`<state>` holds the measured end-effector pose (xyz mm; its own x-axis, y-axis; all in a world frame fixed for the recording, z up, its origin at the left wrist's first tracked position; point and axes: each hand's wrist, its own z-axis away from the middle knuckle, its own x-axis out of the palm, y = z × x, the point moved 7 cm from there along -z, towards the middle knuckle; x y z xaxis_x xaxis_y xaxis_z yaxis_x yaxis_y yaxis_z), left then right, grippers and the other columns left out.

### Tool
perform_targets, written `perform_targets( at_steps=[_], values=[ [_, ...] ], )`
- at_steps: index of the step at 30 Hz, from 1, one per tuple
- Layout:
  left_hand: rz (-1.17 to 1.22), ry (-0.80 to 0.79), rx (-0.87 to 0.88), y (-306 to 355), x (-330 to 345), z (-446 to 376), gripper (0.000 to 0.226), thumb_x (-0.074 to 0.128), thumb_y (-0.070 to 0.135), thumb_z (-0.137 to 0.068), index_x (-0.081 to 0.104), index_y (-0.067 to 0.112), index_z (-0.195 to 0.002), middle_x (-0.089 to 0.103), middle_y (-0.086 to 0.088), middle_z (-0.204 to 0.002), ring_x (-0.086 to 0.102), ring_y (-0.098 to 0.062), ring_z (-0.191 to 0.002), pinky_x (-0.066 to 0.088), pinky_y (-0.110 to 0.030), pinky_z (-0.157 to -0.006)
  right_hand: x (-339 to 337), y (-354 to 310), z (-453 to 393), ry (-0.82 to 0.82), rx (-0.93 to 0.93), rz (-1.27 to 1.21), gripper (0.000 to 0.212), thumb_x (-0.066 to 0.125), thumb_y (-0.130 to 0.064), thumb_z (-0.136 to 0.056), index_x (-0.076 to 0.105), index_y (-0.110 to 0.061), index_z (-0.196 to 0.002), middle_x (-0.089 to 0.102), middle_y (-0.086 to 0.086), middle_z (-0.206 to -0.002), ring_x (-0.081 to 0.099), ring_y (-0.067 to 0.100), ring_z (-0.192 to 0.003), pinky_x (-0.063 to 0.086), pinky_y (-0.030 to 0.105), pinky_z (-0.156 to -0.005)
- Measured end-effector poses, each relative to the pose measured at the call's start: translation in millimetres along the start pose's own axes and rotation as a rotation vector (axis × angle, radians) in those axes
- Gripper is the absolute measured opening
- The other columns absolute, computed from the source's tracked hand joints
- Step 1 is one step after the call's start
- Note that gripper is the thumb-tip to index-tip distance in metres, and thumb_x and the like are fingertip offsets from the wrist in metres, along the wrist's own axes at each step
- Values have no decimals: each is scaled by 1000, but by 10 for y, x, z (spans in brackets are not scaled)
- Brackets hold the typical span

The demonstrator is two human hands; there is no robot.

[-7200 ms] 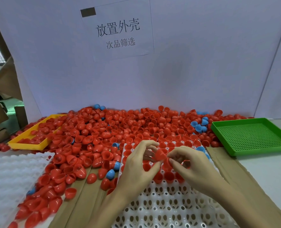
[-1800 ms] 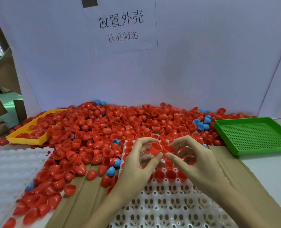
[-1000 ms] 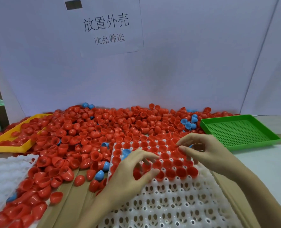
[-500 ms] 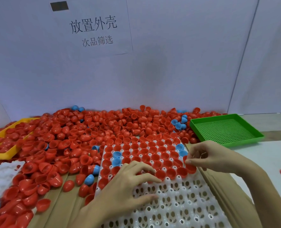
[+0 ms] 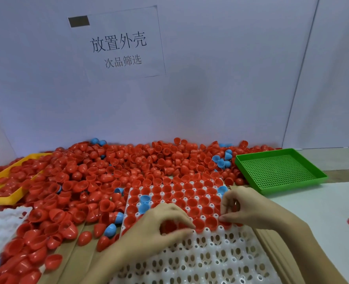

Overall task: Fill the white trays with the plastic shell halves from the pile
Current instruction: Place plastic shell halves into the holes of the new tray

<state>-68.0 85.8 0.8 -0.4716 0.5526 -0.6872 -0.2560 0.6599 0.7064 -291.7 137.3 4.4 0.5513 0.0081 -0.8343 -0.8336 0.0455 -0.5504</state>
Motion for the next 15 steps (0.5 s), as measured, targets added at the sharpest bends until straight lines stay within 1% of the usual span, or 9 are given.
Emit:
perform_targets(
  at_steps=[2,3,4,6,8,9,11,13,15],
  values=[
    [101,25,-57,-5,-150,-137,18,67,47,-99,78,35,-107,74,13,-109,70,-10,-104,57,-28,-94,-15,-4,-3,4,-2,12,18,83,-32,-89,74,-24,-75,74,-9,-72,65,1,-63,49,17,-60],
    [116,44,-73,-11,-226,-229,17,67,44,-99,78,32,-106,76,10,-104,72,-10,-97,58,-26,-89,-10,-11,-9,10,-5,34,24,78,-38,-92,73,-23,-74,73,-7,-69,61,2,-60,47,19,-58],
    [99,65,-79,-20,-293,-340,17,66,41,-100,78,31,-106,77,11,-101,72,-8,-92,58,-22,-86,3,-23,-20,20,-2,60,34,72,-45,-96,73,-20,-73,71,-3,-67,57,3,-56,44,20,-56],
    [-7,125,-78,-55,-405,-608,15,64,39,-102,76,34,-107,75,15,-101,68,0,-91,53,-17,-82,34,-52,-42,63,19,93,51,61,-52,-100,68,-13,-69,63,1,-59,48,7,-49,41,24,-53],
    [-165,176,-85,-139,-486,-914,19,61,39,-103,73,34,-118,69,15,-110,62,0,-99,50,-20,-89,33,-97,-53,143,25,96,61,54,-53,-103,54,-12,-58,49,-2,-49,39,10,-44,39,28,-51],
    [-262,174,-97,-196,-498,-1073,25,58,40,-105,70,34,-126,64,10,-117,58,-3,-107,49,-28,-99,16,-125,-51,190,23,99,63,51,-52,-105,49,-14,-55,45,-3,-47,36,11,-42,40,32,-51],
    [-471,101,-152,-350,-474,-1359,36,48,46,-108,61,38,-140,57,-2,-132,48,-19,-126,38,-45,-115,-13,-158,-47,251,25,118,64,48,-51,-106,49,-13,-54,44,-1,-47,36,13,-43,45,40,-53],
    [-623,3,-224,-533,-429,-1559,43,37,52,-110,53,42,-148,54,-7,-146,40,-30,-139,28,-54,-119,-20,-166,-44,270,31,125,67,47,-52,-106,51,-10,-55,45,2,-48,37,14,-43,47,44,-56],
    [-691,-78,-270,-711,-371,-1669,49,29,54,-110,51,40,-151,53,-5,-151,38,-34,-142,24,-57,-119,-35,-153,-37,282,19,102,69,48,-51,-106,54,-5,-56,50,7,-47,39,14,-42,48,42,-56]
  ],
)
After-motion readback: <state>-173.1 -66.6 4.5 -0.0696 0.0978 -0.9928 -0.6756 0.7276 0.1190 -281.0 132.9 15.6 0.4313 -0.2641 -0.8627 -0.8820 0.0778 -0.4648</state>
